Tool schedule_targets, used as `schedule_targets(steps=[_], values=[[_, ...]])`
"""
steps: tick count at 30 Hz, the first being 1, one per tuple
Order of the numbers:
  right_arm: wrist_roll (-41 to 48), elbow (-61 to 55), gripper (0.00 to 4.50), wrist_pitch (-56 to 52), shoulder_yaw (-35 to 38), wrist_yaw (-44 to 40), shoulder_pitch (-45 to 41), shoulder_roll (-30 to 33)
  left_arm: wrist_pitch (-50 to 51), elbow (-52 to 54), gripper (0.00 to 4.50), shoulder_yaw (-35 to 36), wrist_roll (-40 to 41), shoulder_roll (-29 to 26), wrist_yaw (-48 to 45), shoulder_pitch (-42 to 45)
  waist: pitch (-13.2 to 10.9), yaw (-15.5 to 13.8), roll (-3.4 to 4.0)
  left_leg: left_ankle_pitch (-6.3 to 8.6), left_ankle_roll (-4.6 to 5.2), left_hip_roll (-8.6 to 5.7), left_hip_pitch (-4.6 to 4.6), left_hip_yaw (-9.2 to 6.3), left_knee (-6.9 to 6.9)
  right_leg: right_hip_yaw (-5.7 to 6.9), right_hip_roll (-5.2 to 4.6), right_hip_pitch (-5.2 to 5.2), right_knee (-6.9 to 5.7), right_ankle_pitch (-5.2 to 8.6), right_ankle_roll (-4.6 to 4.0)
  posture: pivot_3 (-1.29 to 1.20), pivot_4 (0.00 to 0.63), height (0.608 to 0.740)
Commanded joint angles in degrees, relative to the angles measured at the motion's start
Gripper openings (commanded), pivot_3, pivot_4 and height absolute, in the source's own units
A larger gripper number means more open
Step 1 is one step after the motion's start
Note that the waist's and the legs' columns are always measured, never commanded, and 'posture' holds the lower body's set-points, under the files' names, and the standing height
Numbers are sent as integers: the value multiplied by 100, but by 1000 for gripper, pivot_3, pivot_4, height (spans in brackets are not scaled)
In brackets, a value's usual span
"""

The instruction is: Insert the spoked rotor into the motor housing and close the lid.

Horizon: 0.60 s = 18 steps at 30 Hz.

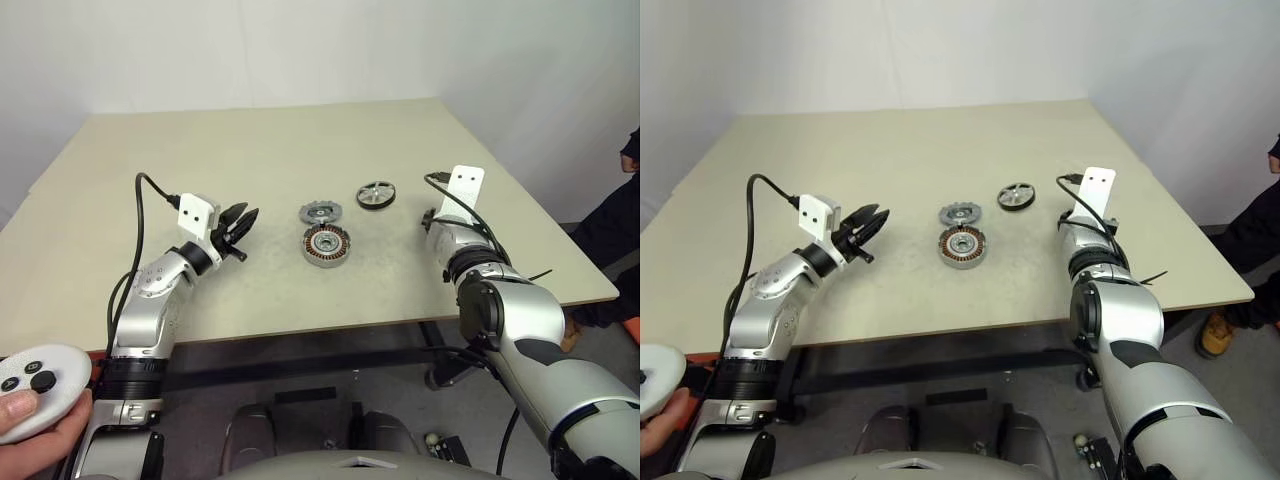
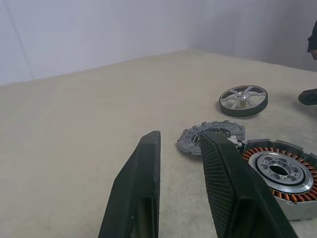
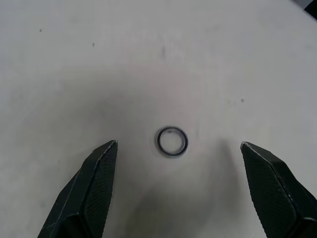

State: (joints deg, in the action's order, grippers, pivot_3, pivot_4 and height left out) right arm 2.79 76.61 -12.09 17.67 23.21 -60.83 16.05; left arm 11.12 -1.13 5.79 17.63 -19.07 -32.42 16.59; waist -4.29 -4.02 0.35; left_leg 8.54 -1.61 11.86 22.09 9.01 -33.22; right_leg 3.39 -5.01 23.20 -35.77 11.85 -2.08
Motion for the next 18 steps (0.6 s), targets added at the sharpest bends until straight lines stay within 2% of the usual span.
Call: schedule_targets(steps=[1,18], values=[[153,-54,4465,-88,138,-122,-242,31,-51,259,1301,43,10,-64,26,47,0,3,0,0,0,0,0,0,0,0,0,0,0,0,0,0,0,740],[356,-50,4465,56,466,-419,-321,114,-98,228,1301,53,-3,-73,78,71,0,4,0,0,0,0,0,0,0,0,0,0,0,0,0,0,0,740]])
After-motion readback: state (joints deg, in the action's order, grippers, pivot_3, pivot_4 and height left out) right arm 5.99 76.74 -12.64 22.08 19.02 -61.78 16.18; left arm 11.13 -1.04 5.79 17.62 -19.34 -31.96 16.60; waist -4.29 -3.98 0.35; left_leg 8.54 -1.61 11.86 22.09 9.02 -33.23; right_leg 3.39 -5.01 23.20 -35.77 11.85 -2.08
